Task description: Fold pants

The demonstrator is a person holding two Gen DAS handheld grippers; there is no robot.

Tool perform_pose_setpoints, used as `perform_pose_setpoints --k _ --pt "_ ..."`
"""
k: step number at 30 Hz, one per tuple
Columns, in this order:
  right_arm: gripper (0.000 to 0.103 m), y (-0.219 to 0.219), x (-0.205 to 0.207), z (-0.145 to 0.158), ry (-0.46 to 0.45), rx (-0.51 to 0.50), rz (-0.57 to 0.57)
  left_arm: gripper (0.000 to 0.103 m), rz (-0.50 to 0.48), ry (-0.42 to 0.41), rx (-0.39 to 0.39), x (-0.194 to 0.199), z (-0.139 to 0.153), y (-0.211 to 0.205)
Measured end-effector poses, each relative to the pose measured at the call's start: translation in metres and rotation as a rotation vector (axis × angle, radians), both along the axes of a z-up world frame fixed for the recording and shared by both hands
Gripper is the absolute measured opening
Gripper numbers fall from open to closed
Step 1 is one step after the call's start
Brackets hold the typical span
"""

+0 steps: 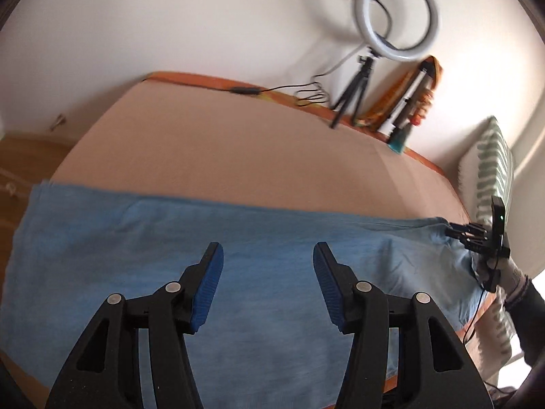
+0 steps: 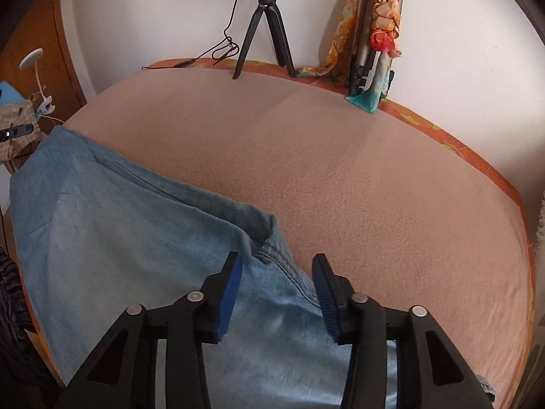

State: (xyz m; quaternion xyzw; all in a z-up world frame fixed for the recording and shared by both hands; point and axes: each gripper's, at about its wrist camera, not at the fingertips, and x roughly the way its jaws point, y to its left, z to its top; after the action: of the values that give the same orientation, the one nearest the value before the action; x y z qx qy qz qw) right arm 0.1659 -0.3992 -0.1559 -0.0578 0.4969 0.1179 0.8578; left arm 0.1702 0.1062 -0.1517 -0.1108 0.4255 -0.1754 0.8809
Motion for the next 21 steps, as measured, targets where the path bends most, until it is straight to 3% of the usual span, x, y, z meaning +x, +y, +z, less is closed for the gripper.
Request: perform_pose_setpoints --k 1,5,12,15,18,21 --pt "0.032 -0.001 0.000 -0.001 0.006 0.008 0.009 0.054 0.042 0.016 0.003 -0.002 -0.010 0.015" --pt "0.009 0.007 0.001 -0.001 0.006 -0.037 0.025 0.054 0.173 0.067 0.002 -0.009 -0.042 0.060" --pt "0.004 -0.003 0.018 0.039 -0.031 -0.044 0.005 0.054 0.251 0.065 0.016 -0.013 -0.051 0.081" --pt "0.004 -0.003 0.038 0.020 0.013 -0.061 -0.002 0.054 0.271 0.058 0.016 -0.013 -0.052 0.083" --pt "0.003 0.012 0.046 -0.013 0.064 -0.147 0.019 0.054 0.292 0.045 -0.020 -0.017 -0.048 0.091" --pt "0.004 0.016 0.044 -0.031 0.081 -0.164 0.021 0.054 0.337 0.018 -0.068 -0.030 -0.041 0.109"
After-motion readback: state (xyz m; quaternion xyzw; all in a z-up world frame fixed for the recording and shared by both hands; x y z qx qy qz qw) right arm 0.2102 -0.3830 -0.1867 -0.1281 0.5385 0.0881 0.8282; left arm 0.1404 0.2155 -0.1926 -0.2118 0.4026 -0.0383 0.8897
